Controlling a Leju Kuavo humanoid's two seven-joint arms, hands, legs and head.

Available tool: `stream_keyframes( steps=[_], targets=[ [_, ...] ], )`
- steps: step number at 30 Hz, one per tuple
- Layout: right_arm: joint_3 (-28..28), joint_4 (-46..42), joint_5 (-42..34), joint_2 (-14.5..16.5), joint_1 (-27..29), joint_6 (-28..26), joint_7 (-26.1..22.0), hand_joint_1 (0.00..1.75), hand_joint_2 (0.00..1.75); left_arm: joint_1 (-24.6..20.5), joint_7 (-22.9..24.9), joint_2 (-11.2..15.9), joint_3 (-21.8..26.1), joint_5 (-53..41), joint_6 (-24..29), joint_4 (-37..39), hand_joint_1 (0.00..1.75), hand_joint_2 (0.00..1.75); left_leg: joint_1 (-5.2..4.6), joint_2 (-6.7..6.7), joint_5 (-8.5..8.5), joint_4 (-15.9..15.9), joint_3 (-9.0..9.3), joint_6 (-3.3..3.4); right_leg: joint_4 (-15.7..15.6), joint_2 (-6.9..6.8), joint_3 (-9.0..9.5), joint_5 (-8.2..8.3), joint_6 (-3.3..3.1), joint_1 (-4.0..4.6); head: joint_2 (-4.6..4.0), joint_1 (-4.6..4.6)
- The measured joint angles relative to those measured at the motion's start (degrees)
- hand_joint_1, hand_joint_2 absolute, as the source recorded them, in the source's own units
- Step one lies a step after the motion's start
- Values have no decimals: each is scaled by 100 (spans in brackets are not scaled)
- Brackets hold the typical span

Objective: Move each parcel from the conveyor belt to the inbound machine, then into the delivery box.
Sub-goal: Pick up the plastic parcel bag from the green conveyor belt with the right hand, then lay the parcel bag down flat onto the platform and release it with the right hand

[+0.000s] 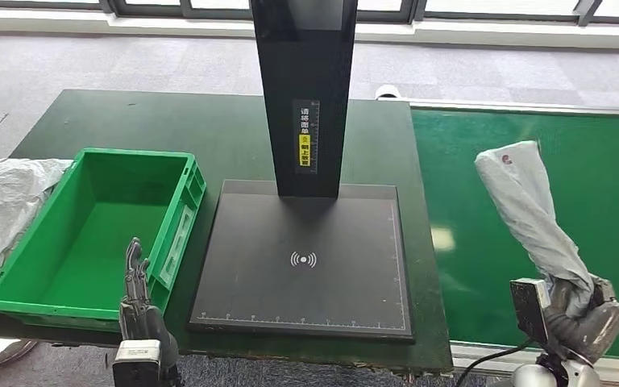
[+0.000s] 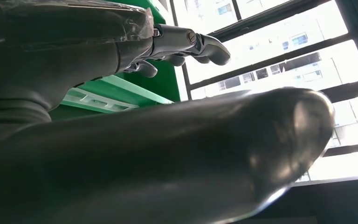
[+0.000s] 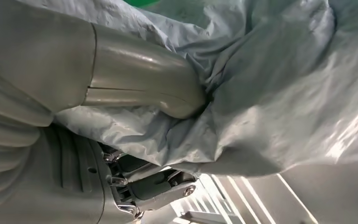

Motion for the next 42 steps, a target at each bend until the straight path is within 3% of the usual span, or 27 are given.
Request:
stream_keyframes(
  steps=[3, 6, 10, 19, 24, 30, 34, 38, 42],
  targets=[
    [542, -925, -887, 247, 376, -169, -816, 175, 175, 60, -1, -36, 11, -81, -212, -50, 0, 0, 0, -4, 0, -1, -9, 0, 1, -6, 0, -3, -2, 0, -1, 0],
    [1516, -1772, -1035, 437, 731, -301, -1157, 175, 175, 100, 6, -85, 50, -214, -548, -101, 0, 0, 0, 13, -8, -2, -7, -9, 1, 16, -1, -6, -6, 0, 0, -1],
    [2494, -2420, -856, 565, 1065, -305, -1169, 175, 175, 109, 15, -124, 116, -319, -911, -114, 0, 0, 1, 12, -5, -2, 6, -7, 2, 10, -1, -6, -7, 0, 1, -1],
    [2891, -2605, -862, 579, 1152, -182, -1161, 175, 175, 106, 16, -142, 146, -349, -1062, -108, 0, 0, 1, 13, -5, -2, 7, -8, 2, 11, -1, -6, -7, 0, 1, 1],
    [4475, -2727, -540, 590, 1293, 444, -976, 175, 175, 95, 36, -270, 427, -449, -1244, -119, 0, 0, 1, 13, -4, -1, 8, -9, 2, 14, -1, -5, -7, 0, 1, 0],
    [4642, -2692, -543, 590, 1286, 492, -957, 175, 175, 99, 38, -302, 508, -453, -1246, -134, 0, 0, 1, 14, -5, -1, 8, -9, 2, 14, -2, -5, -7, 0, 1, -1],
    [4724, -2542, -491, 592, 1191, 818, -879, 175, 175, 110, 36, -330, 562, -480, -1161, -150, 0, 0, 1, 14, -5, -2, 5, -9, 2, 15, -1, -5, -8, 0, 0, 1],
    [4888, -1795, -121, 636, 844, 1023, -640, 175, 175, 132, 18, -345, 590, -487, -1058, -186, 0, 0, 2, 16, -3, -3, 12, -10, 2, 17, 2, -5, -8, 1, 1, -1],
    [4979, -956, 156, 665, 634, 896, -324, 175, 175, 133, -34, -338, 579, -279, -1150, -178, 0, 0, 2, 8, 1, -2, 12, -11, 2, 8, 2, -5, -8, 1, 0, -1]
  ],
)
